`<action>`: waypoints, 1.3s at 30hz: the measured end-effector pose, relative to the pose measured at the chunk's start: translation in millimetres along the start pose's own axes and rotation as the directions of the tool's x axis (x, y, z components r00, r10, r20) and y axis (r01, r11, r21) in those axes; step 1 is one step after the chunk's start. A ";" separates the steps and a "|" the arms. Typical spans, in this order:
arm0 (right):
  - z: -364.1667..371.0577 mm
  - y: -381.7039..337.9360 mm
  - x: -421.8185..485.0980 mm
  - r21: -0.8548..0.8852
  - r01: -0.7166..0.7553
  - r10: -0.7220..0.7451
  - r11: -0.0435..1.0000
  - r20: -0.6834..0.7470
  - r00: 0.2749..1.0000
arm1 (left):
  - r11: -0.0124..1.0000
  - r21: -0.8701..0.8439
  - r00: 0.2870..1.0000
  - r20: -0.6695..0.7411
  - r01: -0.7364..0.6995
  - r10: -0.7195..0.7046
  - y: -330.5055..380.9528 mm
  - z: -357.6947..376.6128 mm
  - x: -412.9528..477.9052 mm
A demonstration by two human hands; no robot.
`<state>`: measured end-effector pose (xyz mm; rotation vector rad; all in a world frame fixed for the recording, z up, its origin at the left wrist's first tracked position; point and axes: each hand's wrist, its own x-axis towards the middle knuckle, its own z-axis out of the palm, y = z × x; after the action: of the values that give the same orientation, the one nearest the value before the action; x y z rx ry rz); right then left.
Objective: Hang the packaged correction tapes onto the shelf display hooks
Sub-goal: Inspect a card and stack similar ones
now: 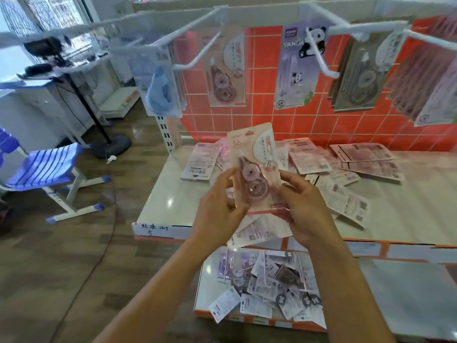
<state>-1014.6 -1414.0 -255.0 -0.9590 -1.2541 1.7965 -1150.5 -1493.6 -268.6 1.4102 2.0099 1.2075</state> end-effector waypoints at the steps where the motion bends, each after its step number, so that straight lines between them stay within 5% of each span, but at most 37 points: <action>1: 5.5 0.3 -0.5 0.003 0.006 -0.006 1.000 0.016 1.000 | 1.000 -0.026 1.000 -0.021 0.012 -0.013 -3.1 -5.3 -0.3; 14: 47.7 0.0 -16.0 0.046 0.154 -0.155 0.987 0.027 0.988 | 0.938 -0.344 0.997 -0.069 -0.039 0.016 -30.0 -49.0 2.0; 27: 76.9 -11.6 -22.6 0.093 0.300 -0.294 0.950 -0.074 0.953 | 0.871 -0.382 0.950 -0.162 -0.309 0.267 -26.0 -85.2 11.6; 39: 86.4 -15.5 -19.1 0.085 0.367 -0.356 0.926 -0.116 0.927 | 0.855 -0.377 0.935 -0.170 -0.355 0.313 -17.0 -100.1 17.4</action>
<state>-1079.5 -1462.2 -215.9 -0.6941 -1.1744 1.4908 -1239.7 -1521.8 -225.5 1.5408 1.4820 1.7591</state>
